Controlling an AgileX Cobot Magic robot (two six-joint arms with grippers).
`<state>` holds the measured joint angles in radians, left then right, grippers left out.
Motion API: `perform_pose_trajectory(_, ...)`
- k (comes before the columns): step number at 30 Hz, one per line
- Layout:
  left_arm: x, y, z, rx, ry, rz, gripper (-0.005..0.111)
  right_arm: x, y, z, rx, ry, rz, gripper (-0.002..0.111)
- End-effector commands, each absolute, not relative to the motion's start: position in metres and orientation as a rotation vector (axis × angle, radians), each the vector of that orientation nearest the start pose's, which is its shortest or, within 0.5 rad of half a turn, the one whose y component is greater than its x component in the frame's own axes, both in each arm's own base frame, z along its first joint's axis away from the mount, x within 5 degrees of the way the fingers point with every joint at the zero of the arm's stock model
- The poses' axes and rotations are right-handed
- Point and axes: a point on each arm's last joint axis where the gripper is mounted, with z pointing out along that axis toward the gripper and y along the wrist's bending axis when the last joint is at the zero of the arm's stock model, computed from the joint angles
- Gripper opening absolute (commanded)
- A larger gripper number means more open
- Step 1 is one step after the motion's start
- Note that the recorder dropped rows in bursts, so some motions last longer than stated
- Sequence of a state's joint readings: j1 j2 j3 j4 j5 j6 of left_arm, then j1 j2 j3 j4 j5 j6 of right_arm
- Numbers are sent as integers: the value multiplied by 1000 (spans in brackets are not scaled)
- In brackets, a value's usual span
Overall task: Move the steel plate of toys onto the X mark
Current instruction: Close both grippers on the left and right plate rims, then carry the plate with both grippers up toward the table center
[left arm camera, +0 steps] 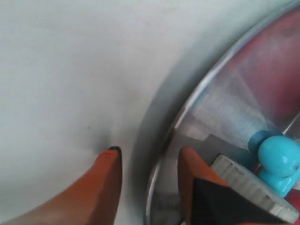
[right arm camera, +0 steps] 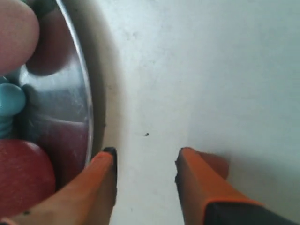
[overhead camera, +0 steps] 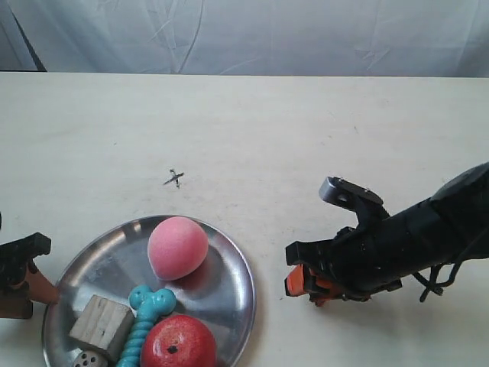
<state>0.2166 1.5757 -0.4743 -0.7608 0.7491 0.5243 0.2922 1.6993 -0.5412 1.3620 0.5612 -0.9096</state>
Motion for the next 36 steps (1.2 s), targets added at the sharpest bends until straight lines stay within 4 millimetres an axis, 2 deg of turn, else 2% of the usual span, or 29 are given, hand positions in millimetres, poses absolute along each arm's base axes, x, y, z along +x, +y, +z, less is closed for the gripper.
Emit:
perform_pose_trajectory(1, 194, -3, 119, -470, 3017, -794, 39, 221, 121, 111, 10, 2811, 1005, 37)
perform_pose_trajectory(6, 194, -2, 109, -498, 3055, -802, 39, 218, 134, 103, -9, 2831, 1035, 37)
perform_pose_trajectory(9, 193, -2, 104, -516, 3078, -813, 39, 217, 149, 101, -73, 2843, 1069, 37)
perform_pose_trajectory(18, 194, -4, 100, -569, 3075, -845, 39, 222, 187, 98, -148, 2833, 1128, 37)
perform_pose_trajectory(26, 199, -4, 103, -564, 3066, -866, 39, 222, 189, 90, -139, 2857, 1122, 37)
perform_pose_trajectory(28, 199, -4, 103, -564, 3066, -866, 34, 222, 189, 90, -135, 2859, 1122, 37)
perform_pose_trajectory(31, 199, -4, 103, -568, 3064, -871, 18, 222, 188, 89, -117, 2862, 1109, 36)
perform_pose_trajectory(32, 199, -5, 103, -576, 3061, -881, 12, 223, 188, 89, -99, 2866, 1098, 34)
perform_pose_trajectory(34, 199, -6, 104, -585, 3053, -909, 0, 224, 187, 88, -77, 2870, 1079, 21)
perform_pose_trajectory(36, 200, -8, 105, -565, 3036, -941, 0, 224, 186, 88, -71, 2870, 1063, 3)
